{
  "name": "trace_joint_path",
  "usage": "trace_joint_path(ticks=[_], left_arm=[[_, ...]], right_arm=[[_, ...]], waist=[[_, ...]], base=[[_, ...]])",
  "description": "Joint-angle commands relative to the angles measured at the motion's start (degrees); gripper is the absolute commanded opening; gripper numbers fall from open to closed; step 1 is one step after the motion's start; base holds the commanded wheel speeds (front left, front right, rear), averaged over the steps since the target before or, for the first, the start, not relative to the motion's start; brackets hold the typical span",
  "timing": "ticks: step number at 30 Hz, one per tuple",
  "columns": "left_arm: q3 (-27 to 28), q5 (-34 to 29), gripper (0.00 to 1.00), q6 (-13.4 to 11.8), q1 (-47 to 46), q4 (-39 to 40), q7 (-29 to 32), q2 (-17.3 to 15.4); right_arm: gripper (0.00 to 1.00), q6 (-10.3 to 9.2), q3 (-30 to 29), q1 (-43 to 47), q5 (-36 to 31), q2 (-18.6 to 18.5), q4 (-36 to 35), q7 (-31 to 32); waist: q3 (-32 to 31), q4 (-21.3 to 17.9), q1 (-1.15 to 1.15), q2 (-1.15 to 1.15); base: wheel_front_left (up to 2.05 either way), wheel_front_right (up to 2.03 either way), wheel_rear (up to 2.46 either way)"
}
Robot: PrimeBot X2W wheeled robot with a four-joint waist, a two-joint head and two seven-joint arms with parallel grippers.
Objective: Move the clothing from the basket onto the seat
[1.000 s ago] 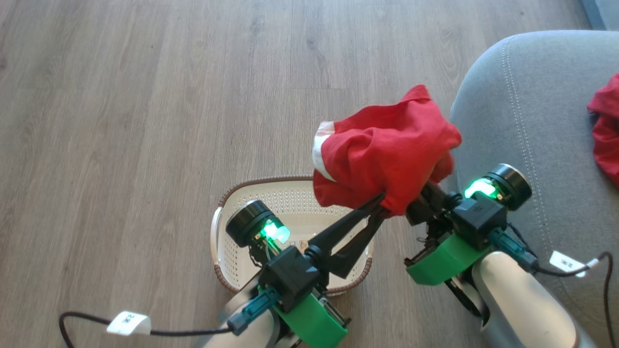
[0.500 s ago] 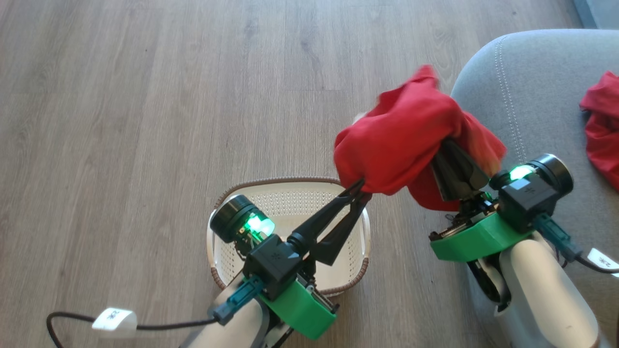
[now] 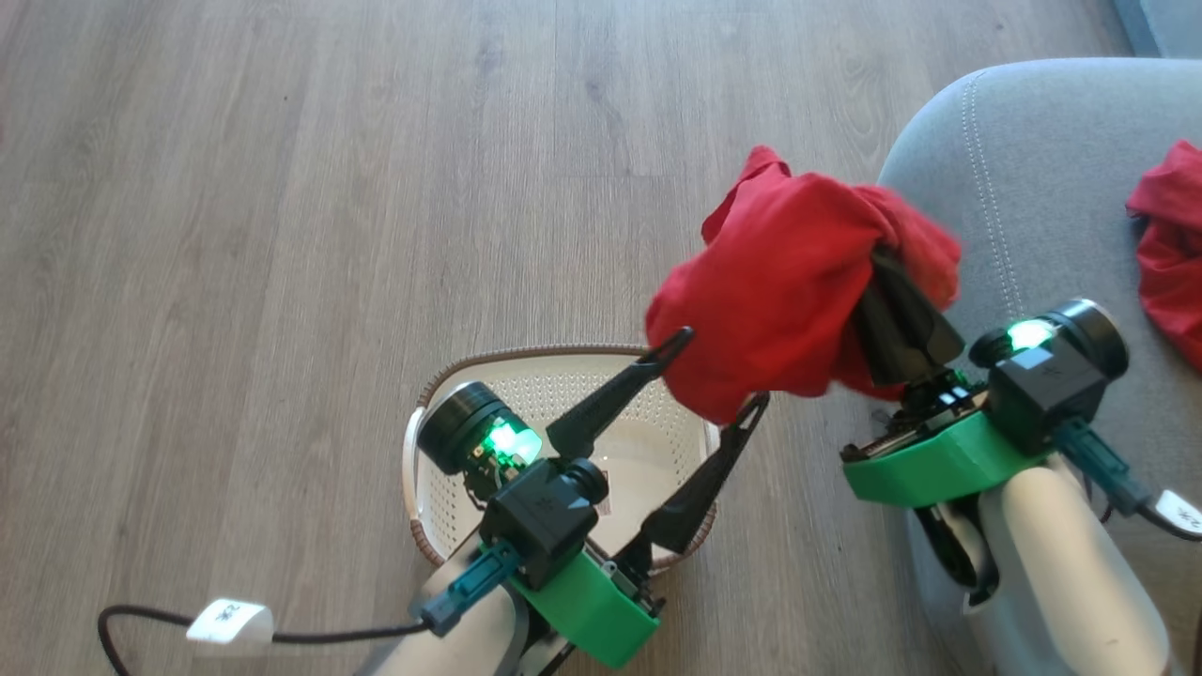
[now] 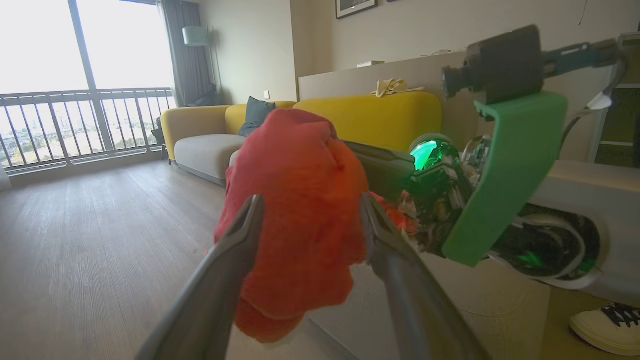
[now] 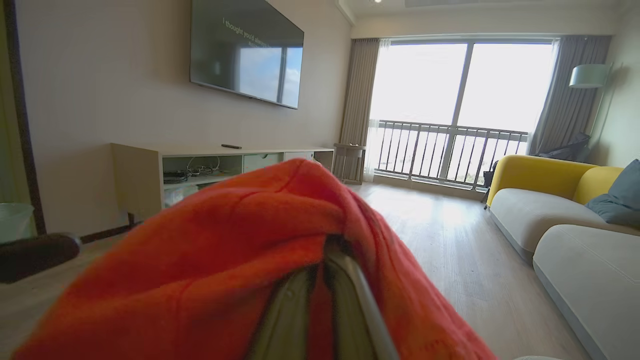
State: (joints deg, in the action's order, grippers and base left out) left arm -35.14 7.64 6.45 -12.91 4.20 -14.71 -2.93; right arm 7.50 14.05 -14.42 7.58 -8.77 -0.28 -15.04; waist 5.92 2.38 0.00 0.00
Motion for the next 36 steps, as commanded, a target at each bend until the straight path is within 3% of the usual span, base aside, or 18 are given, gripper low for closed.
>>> trace_joint_path(ticks=[1, 20, 36], left_arm=[[1.80, -0.08, 1.00, 0.24, -1.52, 2.16, -0.29, 0.05], [2.31, -0.39, 1.00, 0.59, 0.30, -2.03, -0.29, 0.05], [-1.04, 1.88, 1.00, 1.02, 0.44, -12.67, -0.29, -1.34]], right_arm=[[0.00, -0.01, -0.01, -0.84, -0.59, 1.02, -2.82, 0.04], [0.00, -0.01, -5.68, -1.24, -2.26, 1.32, -7.44, 0.04], [0.00, -0.01, -10.53, -2.45, -2.71, 0.54, -9.19, 0.04]], waist=[[-0.10, 0.01, 0.00, 0.00], [-1.27, -0.85, 0.00, 0.00], [-0.89, -3.16, 0.00, 0.00]], base=[[0.00, 0.00, 0.00], [0.00, 0.00, 0.00], [0.00, 0.00, 0.00]])
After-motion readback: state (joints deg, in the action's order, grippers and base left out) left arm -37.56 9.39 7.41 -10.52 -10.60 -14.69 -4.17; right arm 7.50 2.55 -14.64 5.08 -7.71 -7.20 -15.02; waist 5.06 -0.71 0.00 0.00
